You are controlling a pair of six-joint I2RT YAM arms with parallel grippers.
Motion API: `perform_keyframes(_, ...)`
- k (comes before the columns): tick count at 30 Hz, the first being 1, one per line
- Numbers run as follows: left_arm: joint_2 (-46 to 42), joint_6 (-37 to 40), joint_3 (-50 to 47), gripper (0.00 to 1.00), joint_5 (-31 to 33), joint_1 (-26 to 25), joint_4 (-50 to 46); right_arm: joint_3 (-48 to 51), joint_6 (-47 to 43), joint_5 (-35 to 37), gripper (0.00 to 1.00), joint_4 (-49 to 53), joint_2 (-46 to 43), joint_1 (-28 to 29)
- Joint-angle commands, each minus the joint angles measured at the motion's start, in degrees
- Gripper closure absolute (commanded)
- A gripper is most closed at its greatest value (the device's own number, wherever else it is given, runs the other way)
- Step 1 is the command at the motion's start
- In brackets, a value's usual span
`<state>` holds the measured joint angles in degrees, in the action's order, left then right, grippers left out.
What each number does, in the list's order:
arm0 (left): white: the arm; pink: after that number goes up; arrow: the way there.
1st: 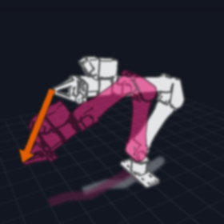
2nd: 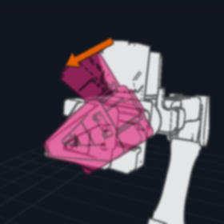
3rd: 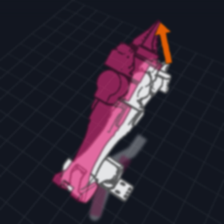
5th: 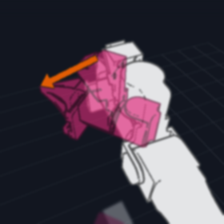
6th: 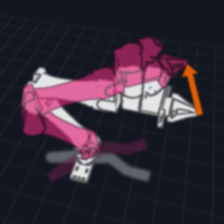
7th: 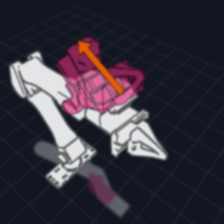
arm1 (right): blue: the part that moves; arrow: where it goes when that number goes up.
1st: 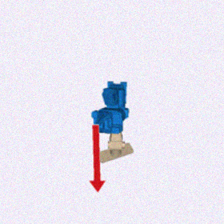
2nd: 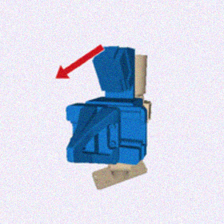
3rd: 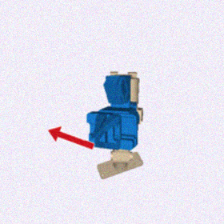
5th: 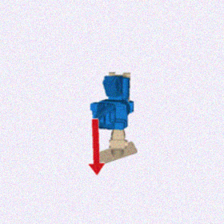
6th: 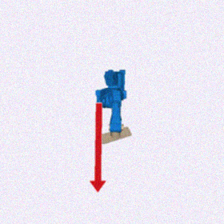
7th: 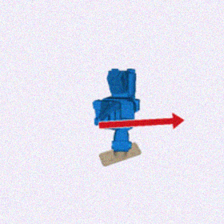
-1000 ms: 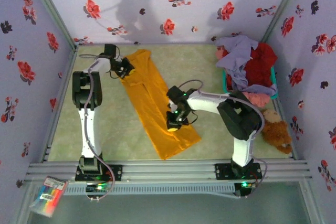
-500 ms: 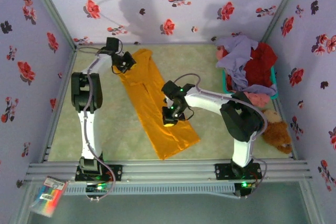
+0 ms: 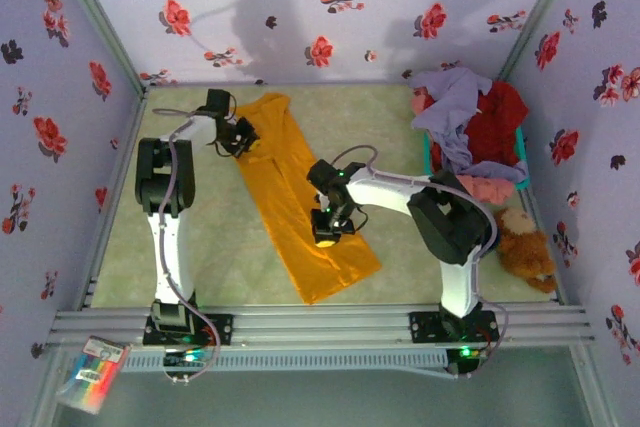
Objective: Fold and stack the t-shirts
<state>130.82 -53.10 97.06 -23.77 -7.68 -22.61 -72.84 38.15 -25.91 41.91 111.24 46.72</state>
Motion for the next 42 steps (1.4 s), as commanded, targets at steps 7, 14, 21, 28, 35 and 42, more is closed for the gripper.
perform_keyframes(7,8.07,-1.58,6.39,1.00,-1.58,-2.01,0.90,-3.51,-0.73,-3.77,0.96,2.41,5.51,1.66)
perform_keyframes(14,13.12,-2.49,15.50,1.00,-4.88,-5.51,-0.05,-11.32,-2.28,-7.62,0.93,4.23,10.84,3.64)
perform_keyframes(21,13.67,0.63,22.35,1.00,-3.70,-8.92,-5.00,-13.64,1.14,-4.45,0.95,0.12,6.45,3.06)
perform_keyframes(28,8.58,3.96,23.18,1.00,-2.34,-9.15,-7.77,-10.38,1.49,-1.79,0.93,0.37,2.39,2.42)
perform_keyframes(35,4.68,4.99,18.78,1.00,-0.05,-9.10,-8.24,-8.02,2.30,-2.54,0.92,-0.79,4.10,2.14)
perform_keyframes(42,6.70,2.49,15.40,1.00,-2.08,-8.97,-4.71,-8.17,2.03,-4.03,0.91,-0.34,6.76,2.23)
